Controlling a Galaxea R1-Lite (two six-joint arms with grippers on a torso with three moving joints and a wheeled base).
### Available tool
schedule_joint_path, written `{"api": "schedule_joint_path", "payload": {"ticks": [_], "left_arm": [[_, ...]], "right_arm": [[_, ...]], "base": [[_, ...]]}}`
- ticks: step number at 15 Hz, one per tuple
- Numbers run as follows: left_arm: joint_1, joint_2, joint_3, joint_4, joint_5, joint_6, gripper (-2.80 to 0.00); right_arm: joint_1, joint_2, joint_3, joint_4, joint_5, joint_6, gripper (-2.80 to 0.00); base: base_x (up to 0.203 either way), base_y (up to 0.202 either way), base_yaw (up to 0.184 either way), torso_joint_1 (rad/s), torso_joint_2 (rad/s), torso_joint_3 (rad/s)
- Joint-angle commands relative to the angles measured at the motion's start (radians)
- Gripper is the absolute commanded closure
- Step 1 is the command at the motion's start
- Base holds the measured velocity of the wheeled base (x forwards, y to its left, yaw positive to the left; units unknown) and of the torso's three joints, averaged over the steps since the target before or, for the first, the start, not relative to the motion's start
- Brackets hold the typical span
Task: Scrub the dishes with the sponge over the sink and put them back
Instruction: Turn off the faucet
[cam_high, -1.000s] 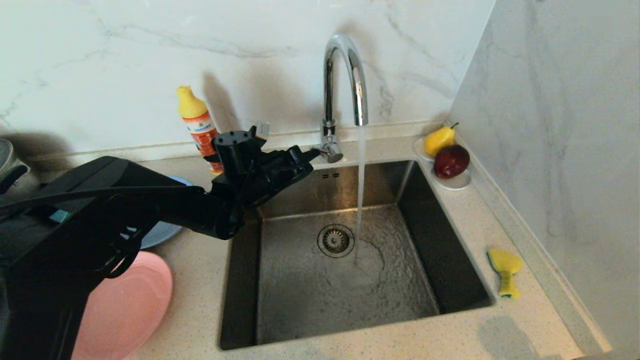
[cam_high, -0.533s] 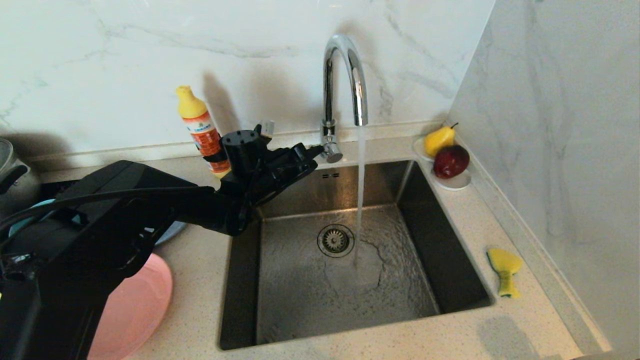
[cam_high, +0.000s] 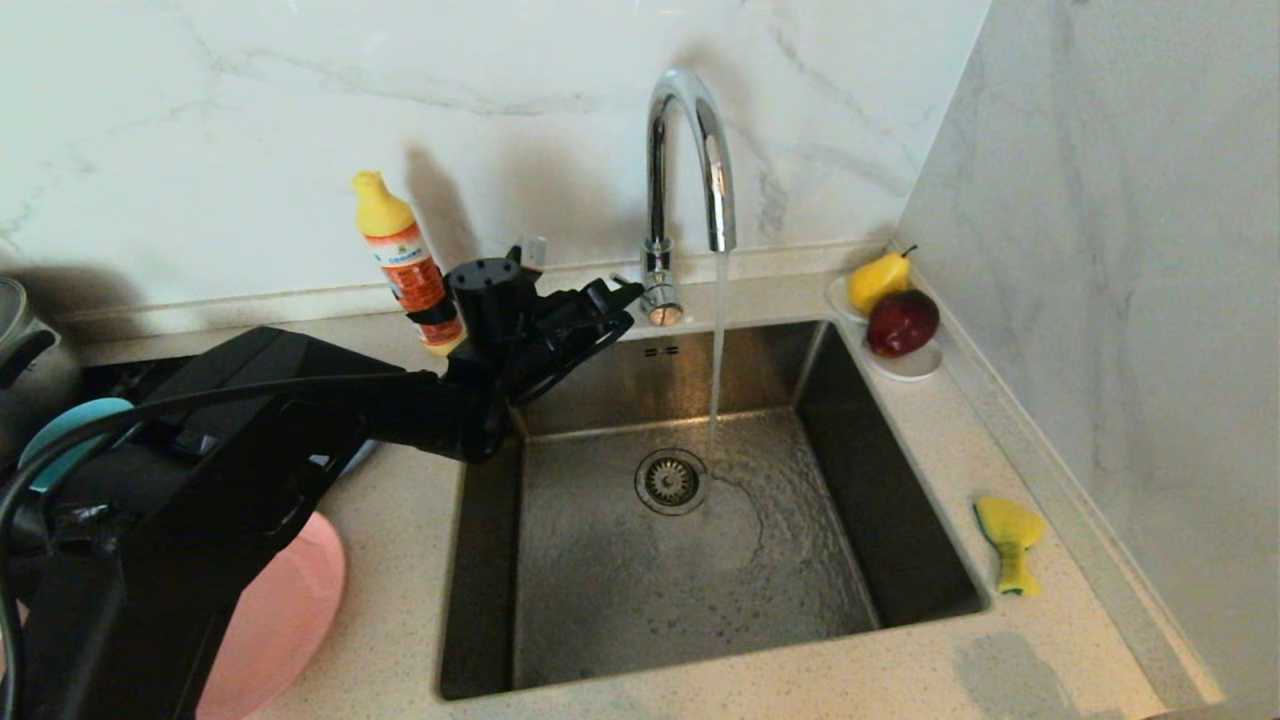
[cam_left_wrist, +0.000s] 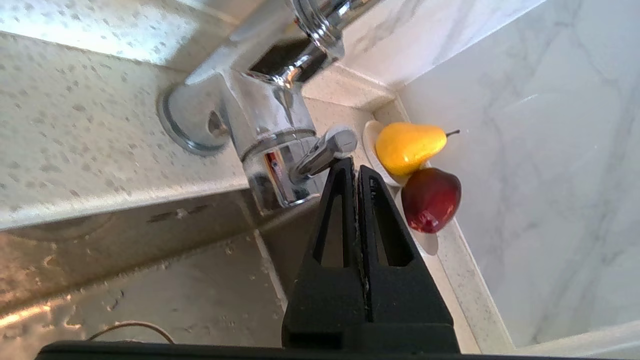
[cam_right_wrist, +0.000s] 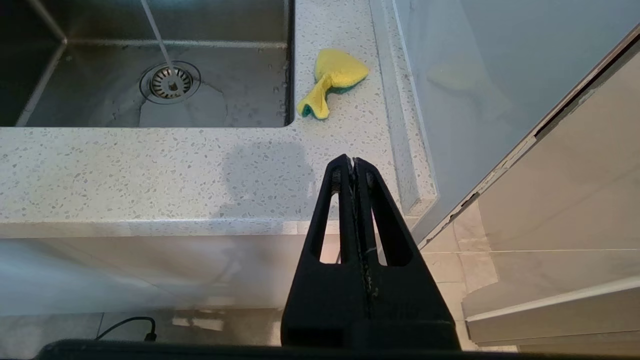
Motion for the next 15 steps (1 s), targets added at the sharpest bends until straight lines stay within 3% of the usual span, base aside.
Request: {"api": "schedule_joint_path", "payload": {"ticks": [1, 5, 8, 11, 15], "left_arm": [[0.011, 0.009, -0.021, -0.004, -0.001, -0.005, 0.00], [0.023, 0.006, -0.047, 0.028, 0.029, -0.005, 0.00], [0.022, -0.034, 0.007, 0.023, 0.055, -0.007, 0.00], [0.010, -0.185, 0.188, -0.019, 0.066, -0.010, 0.00], [0.000, -0.508, 0.472, -0.067, 0.075, 0.004, 0.00]], "right_arm": [[0.001, 0.000, 0.000, 0.000, 0.000, 0.000, 0.00], [0.001, 0.000, 0.000, 0.000, 0.002, 0.000, 0.00], [0.001, 0.000, 0.000, 0.000, 0.002, 0.000, 0.00], [0.001, 0.000, 0.000, 0.000, 0.000, 0.000, 0.00], [0.001, 0.000, 0.000, 0.000, 0.001, 0.000, 0.00]], "base": [[0.000, 0.000, 0.000, 0.000, 0.00, 0.000], [0.000, 0.000, 0.000, 0.000, 0.00, 0.000], [0.000, 0.000, 0.000, 0.000, 0.00, 0.000], [0.000, 0.000, 0.000, 0.000, 0.00, 0.000], [0.000, 0.000, 0.000, 0.000, 0.00, 0.000]]}}
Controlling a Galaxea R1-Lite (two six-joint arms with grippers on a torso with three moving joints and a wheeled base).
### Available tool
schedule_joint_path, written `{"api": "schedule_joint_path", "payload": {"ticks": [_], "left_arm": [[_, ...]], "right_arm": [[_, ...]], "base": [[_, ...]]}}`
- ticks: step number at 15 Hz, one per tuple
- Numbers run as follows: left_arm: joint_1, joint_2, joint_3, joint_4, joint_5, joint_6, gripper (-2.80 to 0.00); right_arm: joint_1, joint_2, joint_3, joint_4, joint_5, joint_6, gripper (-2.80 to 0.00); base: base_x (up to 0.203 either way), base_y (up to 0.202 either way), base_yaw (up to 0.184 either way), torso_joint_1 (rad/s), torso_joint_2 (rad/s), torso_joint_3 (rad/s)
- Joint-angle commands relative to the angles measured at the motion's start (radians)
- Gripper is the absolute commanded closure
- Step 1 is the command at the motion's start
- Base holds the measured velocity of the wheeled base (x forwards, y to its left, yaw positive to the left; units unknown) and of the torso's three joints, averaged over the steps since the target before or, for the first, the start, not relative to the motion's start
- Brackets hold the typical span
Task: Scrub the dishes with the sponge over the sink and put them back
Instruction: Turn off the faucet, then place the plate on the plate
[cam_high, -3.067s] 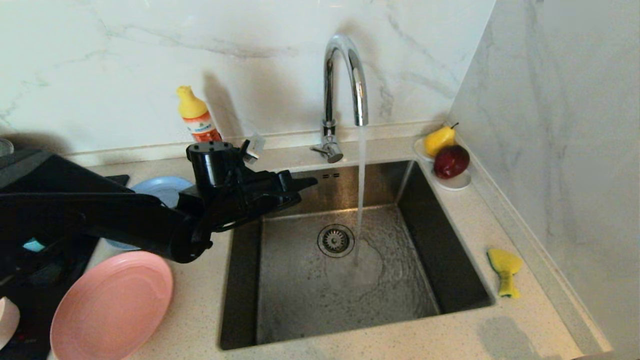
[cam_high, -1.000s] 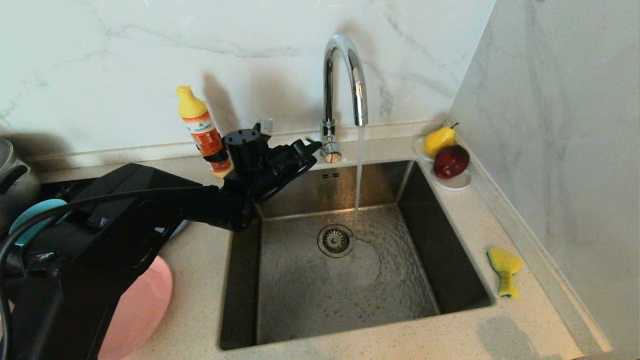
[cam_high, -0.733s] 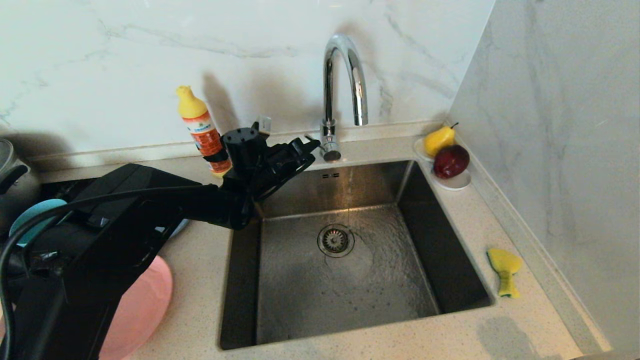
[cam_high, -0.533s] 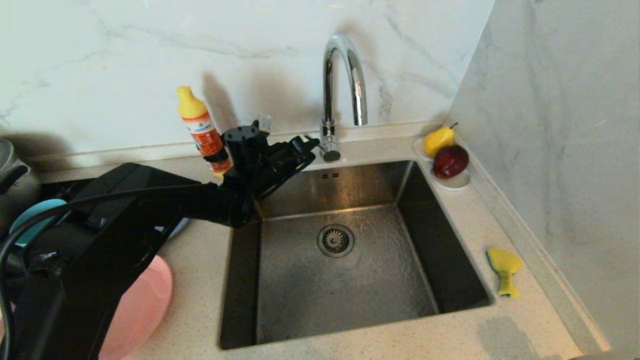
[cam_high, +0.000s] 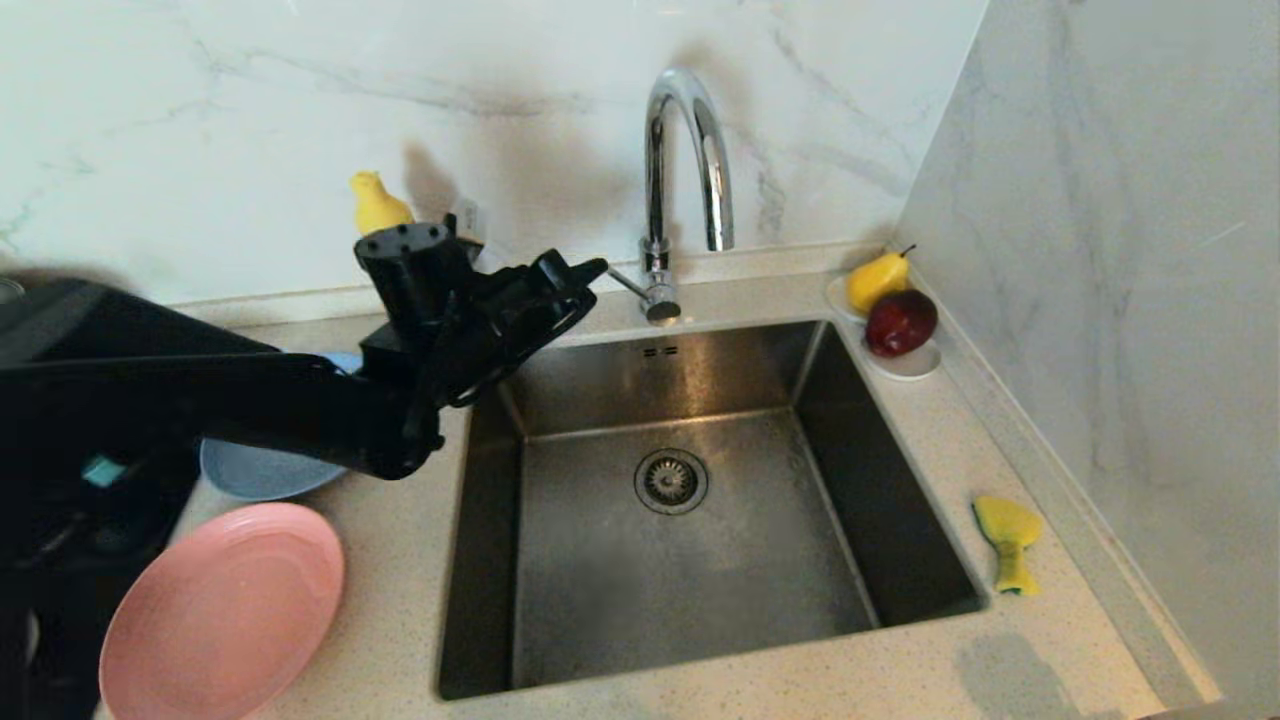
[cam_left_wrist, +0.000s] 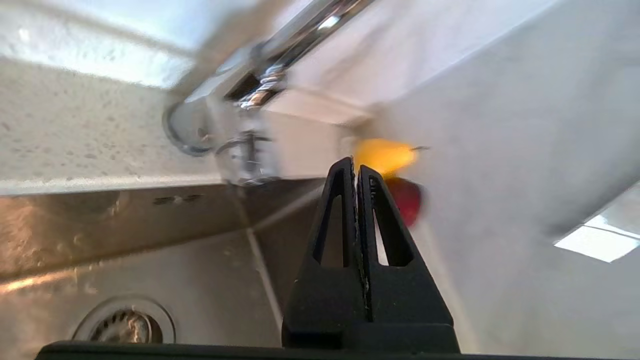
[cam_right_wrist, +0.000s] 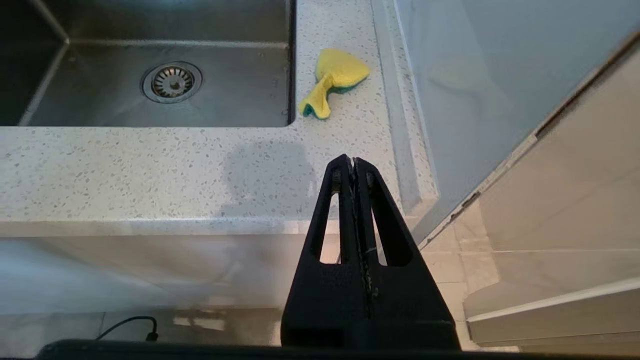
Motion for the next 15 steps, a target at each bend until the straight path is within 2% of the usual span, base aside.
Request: {"api": "schedule_joint_path", "payload": {"ticks": [1, 2, 4, 5, 6, 7, 8, 10, 12, 13, 15], "left_arm": [[-0.002, -0.293, 0.169, 0.004, 0.013, 0.024, 0.00], [-0.002, -0.393, 0.231, 0.037, 0.042, 0.059, 0.00], [-0.001, -0.582, 0.339, 0.147, 0.173, 0.172, 0.00], [0.001, -0.673, 0.392, 0.211, 0.279, 0.247, 0.00], [0.009, -0.756, 0.437, 0.284, 0.413, 0.324, 0.00], [0.021, -0.830, 0.472, 0.349, 0.544, 0.383, 0.00], [0.036, -0.910, 0.508, 0.408, 0.648, 0.439, 0.00], [0.107, -1.066, 0.589, 0.497, 0.758, 0.573, 0.00], [0.231, -1.173, 0.627, 0.567, 0.838, 0.734, 0.00], [0.274, -1.185, 0.618, 0.582, 0.874, 0.788, 0.00], [0.318, -1.151, 0.536, 0.609, 0.923, 0.835, 0.00]], "right_arm": [[0.000, 0.000, 0.000, 0.000, 0.001, 0.000, 0.00], [0.000, 0.000, 0.000, 0.000, 0.000, 0.000, 0.00], [0.000, 0.000, 0.000, 0.000, 0.000, 0.000, 0.00], [0.000, 0.000, 0.000, 0.000, 0.000, 0.000, 0.00], [0.000, 0.000, 0.000, 0.000, 0.000, 0.000, 0.00], [0.000, 0.000, 0.000, 0.000, 0.000, 0.000, 0.00], [0.000, 0.000, 0.000, 0.000, 0.000, 0.000, 0.00], [0.000, 0.000, 0.000, 0.000, 0.000, 0.000, 0.00], [0.000, 0.000, 0.000, 0.000, 0.002, 0.000, 0.00], [0.000, 0.000, 0.000, 0.000, 0.000, 0.001, 0.00], [0.000, 0.000, 0.000, 0.000, 0.000, 0.001, 0.00]], "base": [[0.000, 0.000, 0.000, 0.000, 0.00, 0.000], [0.000, 0.000, 0.000, 0.000, 0.00, 0.000], [0.000, 0.000, 0.000, 0.000, 0.00, 0.000], [0.000, 0.000, 0.000, 0.000, 0.00, 0.000], [0.000, 0.000, 0.000, 0.000, 0.00, 0.000], [0.000, 0.000, 0.000, 0.000, 0.00, 0.000], [0.000, 0.000, 0.000, 0.000, 0.00, 0.000], [0.000, 0.000, 0.000, 0.000, 0.00, 0.000], [0.000, 0.000, 0.000, 0.000, 0.00, 0.000], [0.000, 0.000, 0.000, 0.000, 0.00, 0.000], [0.000, 0.000, 0.000, 0.000, 0.00, 0.000]]}}
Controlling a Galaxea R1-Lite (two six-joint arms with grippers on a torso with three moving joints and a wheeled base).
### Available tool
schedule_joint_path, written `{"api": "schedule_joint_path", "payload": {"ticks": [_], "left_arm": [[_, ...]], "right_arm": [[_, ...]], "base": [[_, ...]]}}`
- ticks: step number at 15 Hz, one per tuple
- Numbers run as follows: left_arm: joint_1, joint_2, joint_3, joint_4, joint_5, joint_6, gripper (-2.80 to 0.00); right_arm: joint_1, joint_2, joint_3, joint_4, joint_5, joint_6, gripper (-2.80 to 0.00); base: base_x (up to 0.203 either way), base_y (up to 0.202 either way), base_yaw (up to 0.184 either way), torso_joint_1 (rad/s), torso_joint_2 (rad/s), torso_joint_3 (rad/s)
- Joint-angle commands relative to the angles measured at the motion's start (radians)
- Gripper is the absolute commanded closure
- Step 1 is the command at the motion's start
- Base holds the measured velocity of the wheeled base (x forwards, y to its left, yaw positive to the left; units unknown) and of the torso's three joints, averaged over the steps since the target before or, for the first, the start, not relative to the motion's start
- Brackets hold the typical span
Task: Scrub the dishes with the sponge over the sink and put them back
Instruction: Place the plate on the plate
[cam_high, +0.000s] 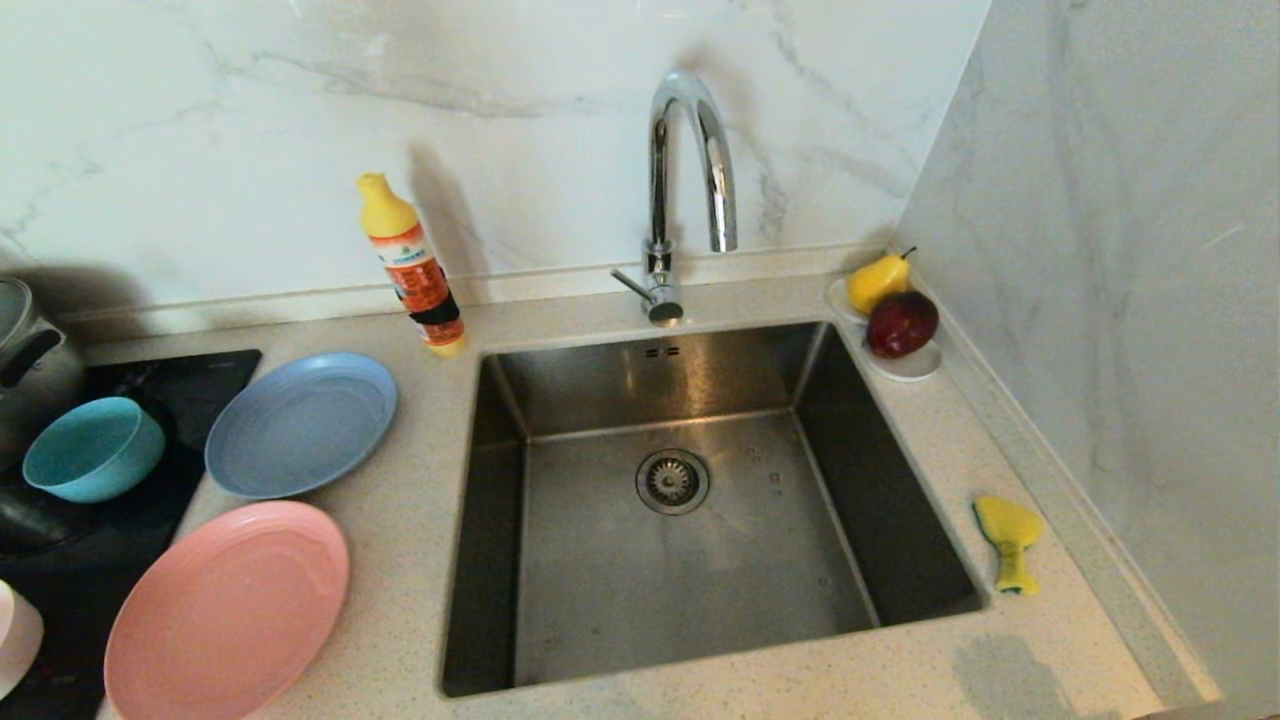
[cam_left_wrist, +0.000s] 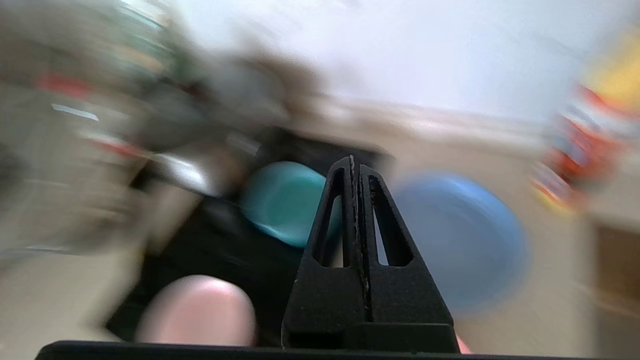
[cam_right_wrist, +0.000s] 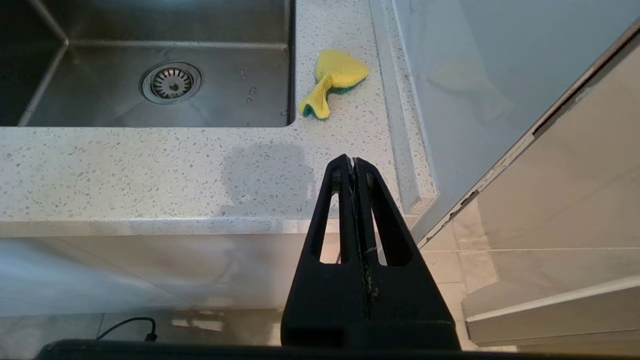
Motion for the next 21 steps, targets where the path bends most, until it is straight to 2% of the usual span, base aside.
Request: {"api": "schedule_joint_path", "payload": {"ticks": [1, 4, 7, 8, 9, 10, 11, 12, 14, 15, 21], "left_arm": [[0.050, 0.023, -0.101, 0.049, 0.027, 0.034, 0.00], [0.148, 0.209, -0.256, 0.150, 0.015, 0.037, 0.00], [0.270, 0.436, -0.404, 0.235, -0.084, 0.019, 0.00], [0.318, 0.504, -0.460, 0.318, -0.164, -0.005, 0.00], [0.371, 0.555, -0.513, 0.438, -0.296, -0.041, 0.00], [0.420, 0.602, -0.565, 0.558, -0.427, -0.106, 0.00], [0.455, 0.643, -0.593, 0.632, -0.517, -0.173, 0.00], [0.485, 0.685, -0.602, 0.667, -0.576, -0.220, 0.00], [0.518, 0.750, -0.601, 0.687, -0.626, -0.263, 0.00], [0.524, 0.778, -0.601, 0.688, -0.638, -0.281, -2.80], [0.531, 0.870, -0.603, 0.691, -0.743, -0.402, -2.80]], "right_arm": [[0.001, 0.000, 0.000, 0.000, 0.000, -0.002, 0.00], [0.001, 0.000, 0.000, 0.000, 0.000, -0.002, 0.00], [0.001, 0.000, 0.000, 0.000, 0.000, -0.001, 0.00], [0.001, 0.000, 0.000, 0.000, 0.000, -0.002, 0.00], [0.001, 0.000, 0.000, 0.000, 0.000, 0.000, 0.00], [0.001, 0.000, 0.000, 0.000, 0.000, -0.001, 0.00], [0.001, 0.000, 0.000, 0.000, 0.000, -0.002, 0.00], [0.001, 0.000, 0.000, 0.000, 0.001, -0.001, 0.00], [0.001, 0.000, 0.000, 0.000, 0.000, -0.002, 0.00], [0.001, 0.000, 0.000, 0.000, 0.000, -0.002, 0.00], [0.001, 0.000, 0.000, 0.000, 0.000, -0.002, 0.00]], "base": [[0.000, 0.000, 0.000, 0.000, 0.00, 0.000], [0.000, 0.000, 0.000, 0.000, 0.00, 0.000], [0.000, 0.000, 0.000, 0.000, 0.00, 0.000], [0.000, 0.000, 0.000, 0.000, 0.00, 0.000], [0.000, 0.000, 0.000, 0.000, 0.00, 0.000], [0.000, 0.000, 0.000, 0.000, 0.00, 0.000], [0.000, 0.000, 0.000, 0.000, 0.00, 0.000], [0.000, 0.000, 0.000, 0.000, 0.00, 0.000], [0.000, 0.000, 0.000, 0.000, 0.00, 0.000], [0.000, 0.000, 0.000, 0.000, 0.00, 0.000], [0.000, 0.000, 0.000, 0.000, 0.00, 0.000]]}}
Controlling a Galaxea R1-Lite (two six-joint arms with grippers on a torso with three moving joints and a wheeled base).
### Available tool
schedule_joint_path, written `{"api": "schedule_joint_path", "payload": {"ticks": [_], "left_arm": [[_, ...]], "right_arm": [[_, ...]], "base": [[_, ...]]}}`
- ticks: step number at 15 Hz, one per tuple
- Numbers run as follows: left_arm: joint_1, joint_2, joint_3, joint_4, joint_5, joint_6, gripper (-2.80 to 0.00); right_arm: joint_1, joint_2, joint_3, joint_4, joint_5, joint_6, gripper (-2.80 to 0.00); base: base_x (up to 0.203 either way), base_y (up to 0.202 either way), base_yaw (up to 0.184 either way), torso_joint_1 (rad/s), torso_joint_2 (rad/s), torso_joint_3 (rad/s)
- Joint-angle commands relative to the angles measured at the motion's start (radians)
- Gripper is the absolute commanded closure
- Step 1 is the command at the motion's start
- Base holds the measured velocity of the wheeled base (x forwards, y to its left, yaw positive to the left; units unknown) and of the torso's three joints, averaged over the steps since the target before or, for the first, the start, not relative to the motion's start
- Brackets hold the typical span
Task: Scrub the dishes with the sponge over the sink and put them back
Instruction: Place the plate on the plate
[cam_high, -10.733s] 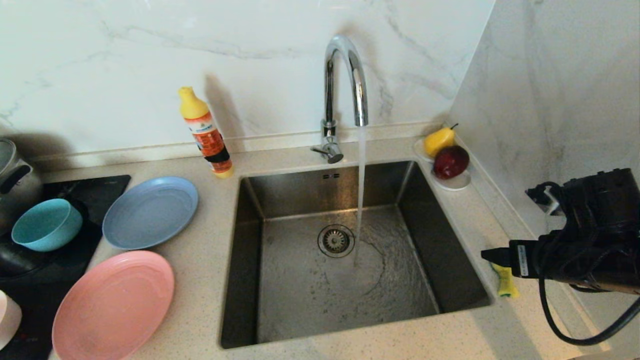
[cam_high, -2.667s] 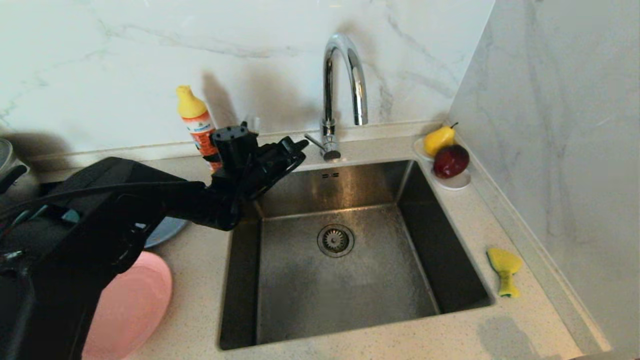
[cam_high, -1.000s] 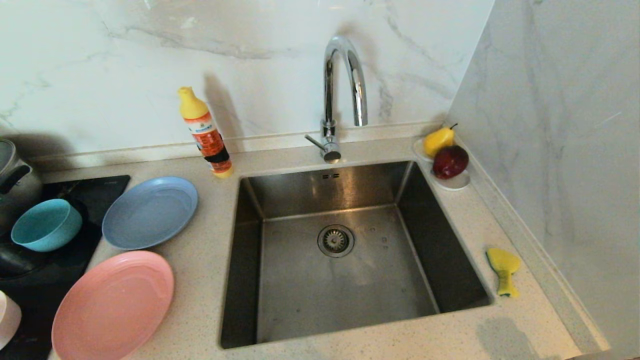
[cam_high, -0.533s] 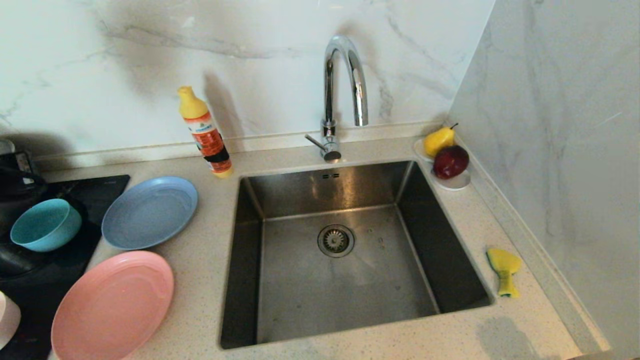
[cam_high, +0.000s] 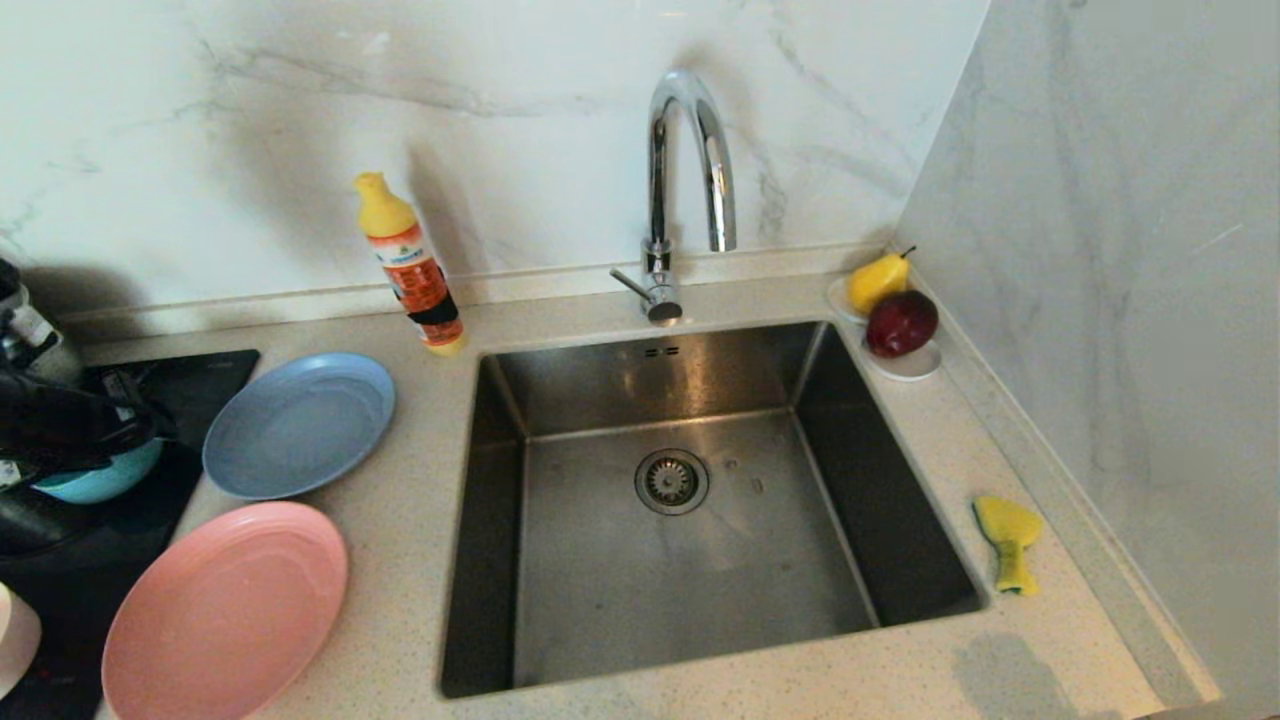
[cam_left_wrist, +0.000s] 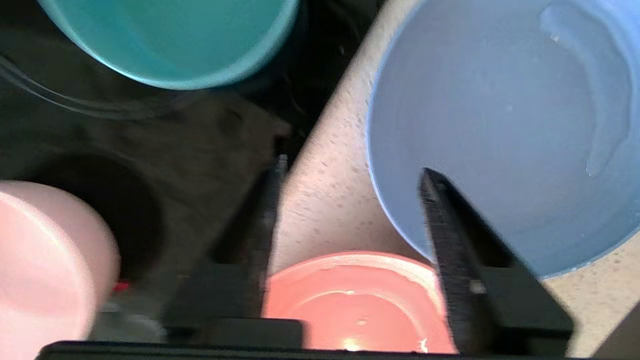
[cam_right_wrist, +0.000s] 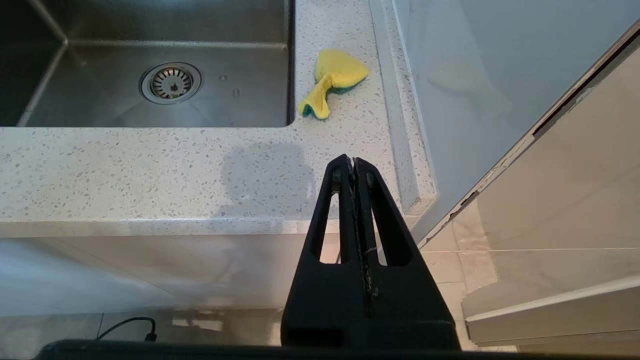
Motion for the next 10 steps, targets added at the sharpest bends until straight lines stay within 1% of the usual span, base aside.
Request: {"api": "schedule_joint_path", "payload": {"ticks": [1, 3, 5, 10], "left_arm": [[0.001, 0.065, 0.001, -0.003, -0.030, -0.051, -2.80], [0.001, 0.095, -0.005, -0.005, -0.082, -0.095, -2.80], [0.001, 0.104, -0.005, -0.005, -0.110, -0.109, -2.80], [0.001, 0.165, -0.013, -0.049, -0.121, -0.131, -2.80]], "right_arm": [[0.001, 0.000, 0.000, 0.000, 0.000, -0.001, 0.00], [0.001, 0.000, 0.000, 0.000, 0.000, -0.001, 0.00], [0.001, 0.000, 0.000, 0.000, 0.000, 0.000, 0.00], [0.001, 0.000, 0.000, 0.000, 0.000, -0.001, 0.00]], "base": [[0.000, 0.000, 0.000, 0.000, 0.00, 0.000], [0.000, 0.000, 0.000, 0.000, 0.00, 0.000], [0.000, 0.000, 0.000, 0.000, 0.00, 0.000], [0.000, 0.000, 0.000, 0.000, 0.00, 0.000]]}}
